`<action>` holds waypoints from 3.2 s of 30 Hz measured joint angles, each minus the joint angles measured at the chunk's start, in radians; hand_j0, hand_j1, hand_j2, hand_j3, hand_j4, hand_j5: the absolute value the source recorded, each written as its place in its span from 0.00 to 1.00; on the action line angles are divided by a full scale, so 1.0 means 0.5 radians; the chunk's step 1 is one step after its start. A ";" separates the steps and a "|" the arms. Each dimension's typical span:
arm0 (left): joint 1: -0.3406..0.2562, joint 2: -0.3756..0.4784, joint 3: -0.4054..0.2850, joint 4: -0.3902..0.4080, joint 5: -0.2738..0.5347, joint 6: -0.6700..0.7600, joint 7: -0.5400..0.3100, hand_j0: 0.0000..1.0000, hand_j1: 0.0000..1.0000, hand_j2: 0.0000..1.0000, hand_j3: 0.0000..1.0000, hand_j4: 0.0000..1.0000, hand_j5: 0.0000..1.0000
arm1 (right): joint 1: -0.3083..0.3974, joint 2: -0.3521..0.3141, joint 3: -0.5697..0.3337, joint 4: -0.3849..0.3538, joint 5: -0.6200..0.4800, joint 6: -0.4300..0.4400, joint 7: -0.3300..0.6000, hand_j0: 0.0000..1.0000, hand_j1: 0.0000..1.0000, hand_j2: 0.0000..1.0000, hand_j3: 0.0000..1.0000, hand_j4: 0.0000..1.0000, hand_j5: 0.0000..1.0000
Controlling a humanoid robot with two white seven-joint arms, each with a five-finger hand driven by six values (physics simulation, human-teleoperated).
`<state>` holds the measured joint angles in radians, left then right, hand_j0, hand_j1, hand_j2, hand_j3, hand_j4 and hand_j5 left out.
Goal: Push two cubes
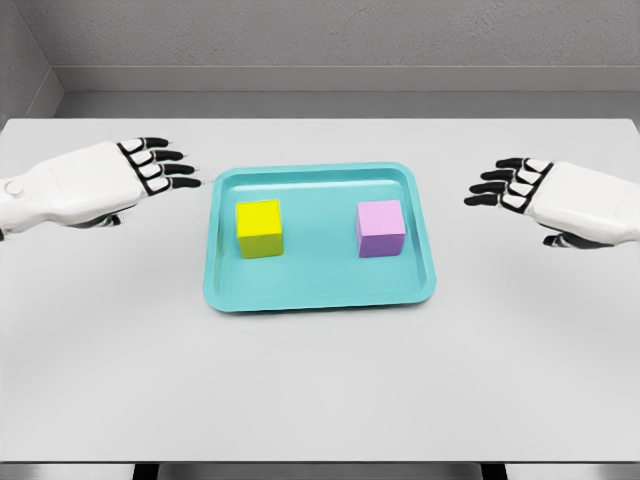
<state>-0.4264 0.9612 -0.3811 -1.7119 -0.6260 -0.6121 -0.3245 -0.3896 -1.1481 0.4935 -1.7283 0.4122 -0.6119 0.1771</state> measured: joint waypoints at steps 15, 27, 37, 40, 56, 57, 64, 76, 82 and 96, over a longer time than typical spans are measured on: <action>-0.021 0.123 -0.147 0.180 -0.017 -0.001 -0.070 0.82 0.82 0.82 0.82 0.82 0.82 | -0.288 0.272 0.060 0.172 0.238 -0.002 0.565 0.69 0.69 0.69 0.69 0.69 0.69; -0.279 0.194 -0.401 0.167 -0.173 -0.001 -0.236 0.84 0.84 0.84 0.84 0.84 0.84 | -0.319 0.611 0.067 0.450 0.320 -0.003 0.647 0.69 0.69 0.69 0.69 0.69 0.69; -0.525 0.019 -0.646 0.159 -0.202 -0.001 -0.350 0.84 0.84 0.84 0.84 0.84 0.84 | -0.279 0.729 0.066 0.493 0.318 -0.002 0.492 0.68 0.68 0.68 0.68 0.68 0.68; -0.546 -0.014 -0.693 0.157 -0.205 -0.001 -0.360 0.84 0.84 0.84 0.84 0.84 0.84 | -0.270 0.754 0.076 0.496 0.324 -0.002 0.486 0.68 0.68 0.68 0.68 0.68 0.68; -0.678 -0.123 -0.792 0.266 -0.211 -0.001 -0.393 0.84 0.84 0.84 0.84 0.84 0.84 | -0.337 0.860 0.154 0.586 0.410 -0.002 0.560 0.68 0.68 0.68 0.68 0.68 0.68; -0.681 -0.136 -0.793 0.277 -0.218 -0.001 -0.393 0.84 0.84 0.84 0.84 0.84 0.84 | -0.350 0.861 0.154 0.585 0.411 -0.002 0.564 0.68 0.68 0.68 0.68 0.68 0.68; -0.690 -0.220 -0.806 0.304 -0.250 -0.001 -0.395 0.84 0.84 0.84 0.84 0.84 0.84 | -0.387 0.914 0.194 0.582 0.402 0.009 0.570 0.67 0.67 0.67 0.67 0.67 0.67; -0.699 -0.304 -0.818 0.312 -0.266 -0.001 -0.396 0.84 0.84 0.84 0.84 0.84 0.84 | -0.390 0.958 0.213 0.576 0.378 0.022 0.568 0.66 0.66 0.66 0.66 0.66 0.66; -0.687 -0.329 -0.843 0.335 -0.273 -0.001 -0.397 0.84 0.84 0.84 0.84 0.84 0.84 | -0.402 0.983 0.221 0.581 0.412 0.003 0.566 0.65 0.65 0.65 0.65 0.65 0.65; -0.706 -0.448 -0.858 0.374 -0.341 0.000 -0.420 0.84 0.84 0.84 0.84 0.84 0.84 | -0.402 1.034 0.237 0.632 0.300 0.060 0.543 0.65 0.65 0.65 0.65 0.65 0.65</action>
<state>-0.7792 0.7373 -0.8100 -1.5248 -0.7967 -0.6122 -0.5345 -0.5906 -0.6310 0.6121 -1.4123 0.5624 -0.5820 0.4488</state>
